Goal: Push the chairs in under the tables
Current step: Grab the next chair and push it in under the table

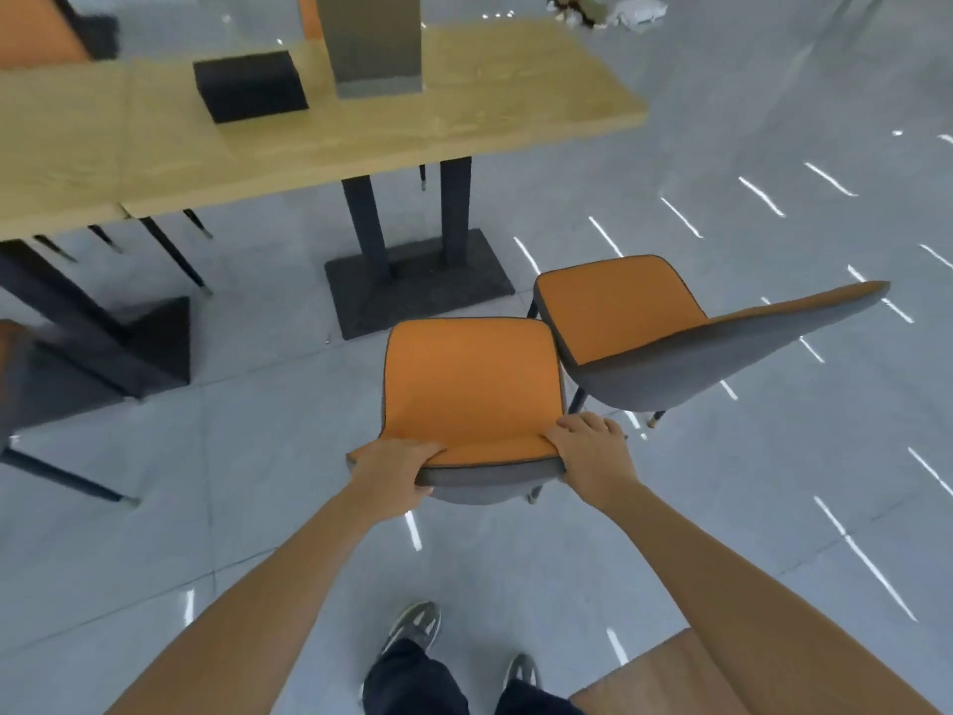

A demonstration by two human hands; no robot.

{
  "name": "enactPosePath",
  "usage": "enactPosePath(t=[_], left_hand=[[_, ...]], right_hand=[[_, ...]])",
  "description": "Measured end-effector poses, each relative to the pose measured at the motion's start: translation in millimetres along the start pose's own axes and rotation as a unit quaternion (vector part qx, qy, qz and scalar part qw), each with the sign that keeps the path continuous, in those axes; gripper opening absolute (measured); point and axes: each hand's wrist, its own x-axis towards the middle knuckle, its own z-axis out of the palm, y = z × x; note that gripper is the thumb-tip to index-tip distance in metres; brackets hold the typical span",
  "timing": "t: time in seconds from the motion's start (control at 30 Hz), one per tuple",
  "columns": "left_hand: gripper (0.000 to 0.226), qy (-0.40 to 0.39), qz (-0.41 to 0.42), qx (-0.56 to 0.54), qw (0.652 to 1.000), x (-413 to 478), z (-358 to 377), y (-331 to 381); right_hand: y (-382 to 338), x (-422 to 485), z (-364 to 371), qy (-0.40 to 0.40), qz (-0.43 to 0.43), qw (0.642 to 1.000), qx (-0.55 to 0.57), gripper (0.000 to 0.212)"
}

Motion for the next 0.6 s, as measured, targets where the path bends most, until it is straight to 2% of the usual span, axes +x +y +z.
enactPosePath(t=[0.1, 0.2, 0.4, 0.6], left_hand=[[0.022, 0.024, -0.022, 0.013, 0.999, -6.9, 4.1, 10.0], [0.032, 0.026, -0.053, 0.025, 0.998, -8.1, 10.6, 23.7], [0.047, 0.035, -0.137, -0.038, 0.989, 16.5, 0.6, 14.0], [0.059, 0.027, -0.133, -0.034, 0.99, 60.6, -20.6, -21.9]], right_hand=[[6.3, 2.3, 1.4, 0.006, -0.024, 1.0, -0.016, 0.05], [16.6, 6.9, -2.1, 0.007, -0.043, 0.999, -0.018, 0.051], [12.7, 59.4, -32.7, 0.057, -0.075, 0.995, -0.032, 0.043], [8.5, 120.6, -45.9, 0.06, -0.091, 0.993, -0.035, 0.042]])
